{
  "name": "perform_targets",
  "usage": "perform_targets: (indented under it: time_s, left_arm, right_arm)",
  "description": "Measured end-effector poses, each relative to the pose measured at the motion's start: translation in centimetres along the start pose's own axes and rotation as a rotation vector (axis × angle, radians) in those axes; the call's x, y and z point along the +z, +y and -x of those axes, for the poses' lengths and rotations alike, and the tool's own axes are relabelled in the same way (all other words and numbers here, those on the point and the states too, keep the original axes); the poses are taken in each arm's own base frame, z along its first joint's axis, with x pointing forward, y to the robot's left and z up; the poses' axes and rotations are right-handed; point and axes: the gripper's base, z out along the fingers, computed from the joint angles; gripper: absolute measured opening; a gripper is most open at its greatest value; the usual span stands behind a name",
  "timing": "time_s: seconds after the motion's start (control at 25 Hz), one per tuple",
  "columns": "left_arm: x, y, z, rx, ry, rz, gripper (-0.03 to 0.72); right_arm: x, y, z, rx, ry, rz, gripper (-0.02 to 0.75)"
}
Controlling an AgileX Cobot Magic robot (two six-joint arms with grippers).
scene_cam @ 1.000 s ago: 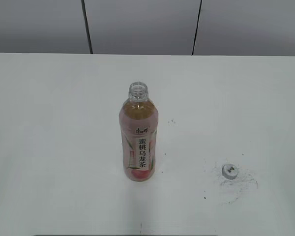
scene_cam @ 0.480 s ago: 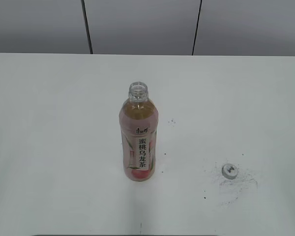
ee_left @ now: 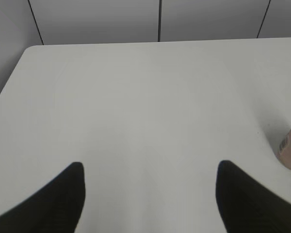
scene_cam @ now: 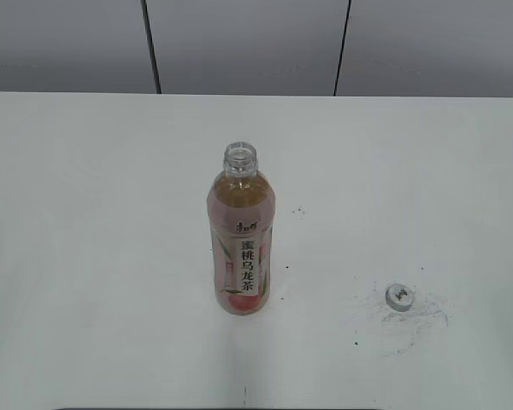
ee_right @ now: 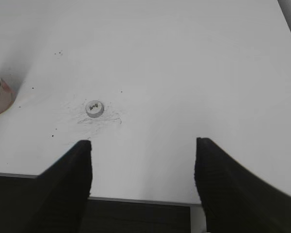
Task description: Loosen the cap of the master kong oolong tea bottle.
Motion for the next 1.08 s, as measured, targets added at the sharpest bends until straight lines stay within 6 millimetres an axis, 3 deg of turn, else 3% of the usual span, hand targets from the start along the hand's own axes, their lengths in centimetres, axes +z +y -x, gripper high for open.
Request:
perform_targets:
  time_s: [0.32, 1.08]
  left_arm:
    - [0.0, 0.0, 0.0, 0.000, 0.000, 0.000, 0.500]
    - [0.0, 0.0, 0.0, 0.000, 0.000, 0.000, 0.500]
  right_arm:
    - [-0.1, -1.0, -0.1, 0.076, 0.010, -0.105, 0.501]
    - [-0.1, -1.1, -0.1, 0.081, 0.011, -0.123, 0.501]
